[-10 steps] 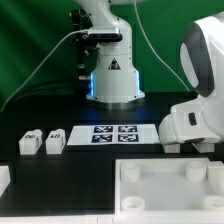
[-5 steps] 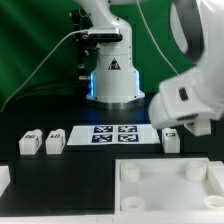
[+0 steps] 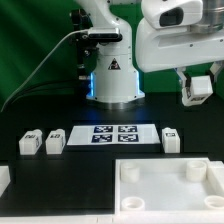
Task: Assemble one leg
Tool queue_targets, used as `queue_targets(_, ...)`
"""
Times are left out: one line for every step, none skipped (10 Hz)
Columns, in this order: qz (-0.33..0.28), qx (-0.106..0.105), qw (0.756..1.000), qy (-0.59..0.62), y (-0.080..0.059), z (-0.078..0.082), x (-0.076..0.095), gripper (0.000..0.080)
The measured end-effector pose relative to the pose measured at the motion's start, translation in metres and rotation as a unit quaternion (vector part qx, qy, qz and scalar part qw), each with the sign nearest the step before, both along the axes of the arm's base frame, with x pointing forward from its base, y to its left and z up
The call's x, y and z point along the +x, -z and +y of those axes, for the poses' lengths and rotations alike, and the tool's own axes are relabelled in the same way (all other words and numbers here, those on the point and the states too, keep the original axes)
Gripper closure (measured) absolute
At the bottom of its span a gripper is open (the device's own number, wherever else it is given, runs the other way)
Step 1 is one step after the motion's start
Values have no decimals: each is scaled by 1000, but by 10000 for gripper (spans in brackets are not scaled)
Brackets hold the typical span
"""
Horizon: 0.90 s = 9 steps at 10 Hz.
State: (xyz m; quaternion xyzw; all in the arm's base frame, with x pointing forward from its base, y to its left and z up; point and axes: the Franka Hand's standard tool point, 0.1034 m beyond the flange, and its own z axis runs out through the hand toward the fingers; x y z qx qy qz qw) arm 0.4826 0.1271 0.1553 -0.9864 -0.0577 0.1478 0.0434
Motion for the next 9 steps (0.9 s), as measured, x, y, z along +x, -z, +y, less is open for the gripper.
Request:
queue_targets(-87,5,996,8,-3,-1,14,507)
queue_targets(-136,11,991,-1,-6,-6,26,507)
queue_targets(-172,16,985,-10,-17,-11,54,507)
queue_targets(-285,32,958,-25,-28,-16,100,507)
queue_targets(-335,36,941,-21,-28,-14,115,507)
queue_targets(-351,39,935,-19,-27,-10,119,507)
queue_targets(-377,40,925,-19,-32,-10,125,507)
queue_targets(-377,40,925,-19,-32,-10,125,507)
queue_targets(-377,40,925,-19,-32,-10,125,507)
